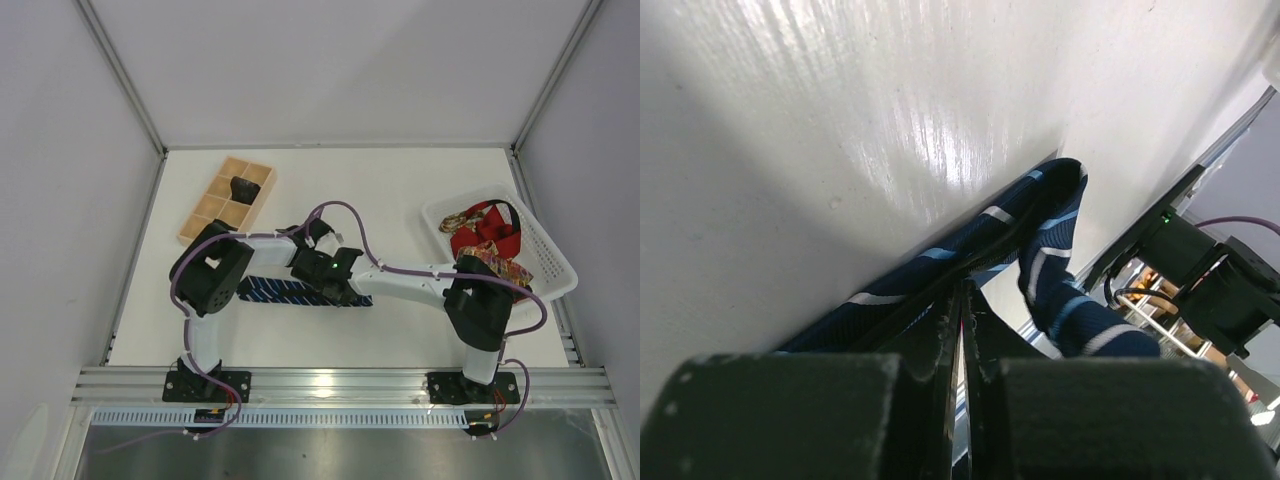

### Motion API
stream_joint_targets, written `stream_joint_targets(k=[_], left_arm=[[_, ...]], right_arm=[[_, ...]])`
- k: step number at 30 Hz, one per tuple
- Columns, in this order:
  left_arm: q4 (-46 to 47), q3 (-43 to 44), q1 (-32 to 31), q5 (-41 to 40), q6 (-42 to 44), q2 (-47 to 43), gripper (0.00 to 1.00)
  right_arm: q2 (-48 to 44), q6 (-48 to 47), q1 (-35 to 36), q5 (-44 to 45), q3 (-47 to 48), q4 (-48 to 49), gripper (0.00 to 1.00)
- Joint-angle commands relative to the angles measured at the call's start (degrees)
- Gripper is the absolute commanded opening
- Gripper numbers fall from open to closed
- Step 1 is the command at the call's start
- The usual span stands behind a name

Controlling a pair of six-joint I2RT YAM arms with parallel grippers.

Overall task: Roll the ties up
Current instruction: Roll the tie

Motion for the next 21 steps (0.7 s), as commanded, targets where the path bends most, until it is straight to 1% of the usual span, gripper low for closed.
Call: stream_joint_targets(k=[1, 2, 3, 4, 5, 7, 8, 9, 10, 11, 12, 13, 14, 15, 16, 18, 21], left_arm=[[-0.03, 0.8, -1.02, -3.68, 1.58, 1.14, 0.07], [-0.11, 0.8, -0.94, -3.68, 1.49, 1.14, 0.07], [-0.2, 0.8, -0.94, -3.68, 1.58, 1.14, 0.07], [-0.2, 0.8, -0.94, -3.68, 1.67, 1.14, 0.07], [-0.2, 0.8, -0.94, -3.77, 1.67, 1.22, 0.07], [-0.55, 0.98, -1.02, -3.77, 1.76, 1.31, 0.07], [-0.47, 1.07, -0.94, -3.77, 1.84, 1.31, 0.07], [-0.47, 1.07, -0.94, -3.86, 1.67, 1.31, 0.07], [-0.55, 1.07, -1.02, -3.95, 1.67, 1.23, 0.07], [-0.55, 1.07, -0.94, -3.95, 1.5, 1.14, 0.07], [-0.55, 1.15, -1.02, -3.86, 1.58, 0.96, 0.07], [-0.64, 1.16, -1.03, -3.95, 1.58, 0.96, 0.07], [-0.73, 1.24, -0.94, -4.21, 1.67, 0.87, 0.07], [-0.9, 1.33, -0.94, -4.21, 1.67, 0.7, 0.07], [-0.99, 1.33, -1.02, -4.21, 1.67, 0.78, 0.07], [-0.99, 1.24, -0.94, -4.12, 1.58, 0.7, 0.07], [-1.17, 1.24, -0.94, -4.21, 1.49, 0.52, 0.08]], right_arm=[[-5.97, -5.04, -0.98, -11.89, -4.95, 11.77, 0.49], [-7.3, -5.3, -0.99, -14.45, -4.97, 13.35, 0.53], [-8.62, -5.82, -2.82, -17.52, -7.67, 17.2, 0.56], [-10.12, -6.35, -3.71, -20.24, -9.09, 18.8, 0.59], [-12.74, -6.1, -4.5, -24.36, -10.32, 20.21, 0.68], [-15.66, -4.87, -8.45, -29.04, -14.63, 24.78, 0.73], [-16.97, -4.51, -10.11, -34.37, -16.03, 26.45, 0.74], [-19.42, -4.25, -13.0, -37.73, -19.09, 30.47, 0.75], [-20.23, -3.03, -14.6, -42.63, -19.99, 31.72, 0.76], [-21.2, -2.15, -15.83, -44.51, -21.13, 32.78, 0.76], [-22.51, -1.53, -17.15, -46.79, -22.36, 35.92, 0.75], [-23.13, -0.57, -20.12, -51.6, -24.81, 37.61, 0.75], [-23.49, 2.32, -21.54, -54.69, -26.14, 39.45, 0.74], [-23.4, 3.74, -23.21, -58.55, -27.46, 44.87, 0.73], [-23.23, 5.75, -25.31, -64.77, -29.56, 47.36, 0.72], [-22.88, 8.14, -26.21, -66.67, -30.28, 49.92, 0.7], [-21.83, 9.37, -27.27, -68.43, -30.38, 49.58, 0.69]])
